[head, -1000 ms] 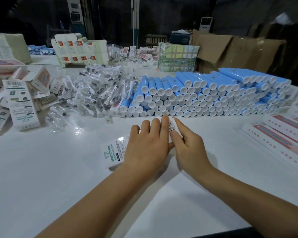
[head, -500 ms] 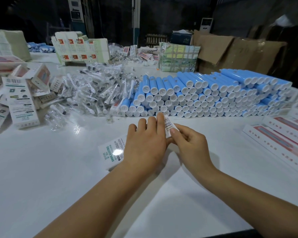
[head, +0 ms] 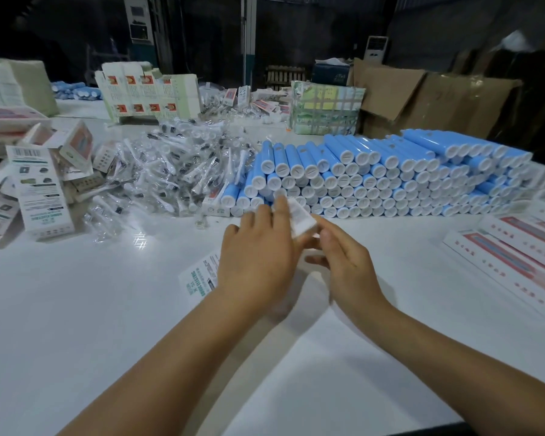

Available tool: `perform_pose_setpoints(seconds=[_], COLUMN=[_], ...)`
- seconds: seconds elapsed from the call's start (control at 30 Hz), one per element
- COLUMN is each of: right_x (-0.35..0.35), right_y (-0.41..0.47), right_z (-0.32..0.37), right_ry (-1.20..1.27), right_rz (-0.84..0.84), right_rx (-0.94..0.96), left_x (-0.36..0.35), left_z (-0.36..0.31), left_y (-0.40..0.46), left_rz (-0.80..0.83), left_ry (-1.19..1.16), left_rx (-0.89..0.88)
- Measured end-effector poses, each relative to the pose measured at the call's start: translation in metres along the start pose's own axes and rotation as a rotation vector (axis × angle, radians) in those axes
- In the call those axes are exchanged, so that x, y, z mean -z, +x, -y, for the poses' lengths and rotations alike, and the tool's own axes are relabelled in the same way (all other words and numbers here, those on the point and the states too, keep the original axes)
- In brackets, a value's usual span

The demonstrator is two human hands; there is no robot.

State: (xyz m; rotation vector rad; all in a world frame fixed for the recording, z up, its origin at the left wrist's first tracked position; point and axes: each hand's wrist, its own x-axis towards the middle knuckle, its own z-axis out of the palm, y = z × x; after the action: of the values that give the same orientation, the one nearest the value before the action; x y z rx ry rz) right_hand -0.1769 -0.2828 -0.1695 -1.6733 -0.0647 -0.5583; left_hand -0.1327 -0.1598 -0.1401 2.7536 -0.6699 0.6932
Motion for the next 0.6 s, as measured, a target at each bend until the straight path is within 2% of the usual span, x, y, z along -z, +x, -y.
perform_pose_setpoints(seconds=[0.03, 0.13, 0.2, 0.27, 0.4, 0.5, 0.6], right_x=[0.0, 0.0, 0.0, -0.003, -0.013, -0.017, -0.018], right_y=[0.001, 0.001, -0.001, -0.003, -0.008, -0.01, -0.011], right_z=[0.001, 0.002, 0.002, 0.003, 0.004, 0.003, 0.003], right_ry=[0.032, -0.001, -0.039, -0.102, -0.208, -0.342, -0.472], right_rz=[0.0, 0.012, 0.047, 0.12, 0.3, 0.345, 0.332], right_rx=[-0.011, -0.061, -0.066, -0.041, -0.012, 0.012, 0.039], left_x=[0.008, 0.023, 0.026, 0.023, 0.008, 0.0, -0.007], left_z=[0.005, 0.019, 0.024, 0.026, 0.02, 0.012, 0.013], left_y=[0.003, 0.009, 0.012, 0.012, 0.005, 0.0, 0.001], left_rz=[-0.062, -0.282, -0.349, -0.304, -0.174, -0.132, -0.158], left_ry=[-0.179, -0.919, -1.441, -1.827, -2.049, -2.006, -1.998], left_rx=[0.049, 0.288, 0.572, 0.866, 1.245, 1.305, 1.262])
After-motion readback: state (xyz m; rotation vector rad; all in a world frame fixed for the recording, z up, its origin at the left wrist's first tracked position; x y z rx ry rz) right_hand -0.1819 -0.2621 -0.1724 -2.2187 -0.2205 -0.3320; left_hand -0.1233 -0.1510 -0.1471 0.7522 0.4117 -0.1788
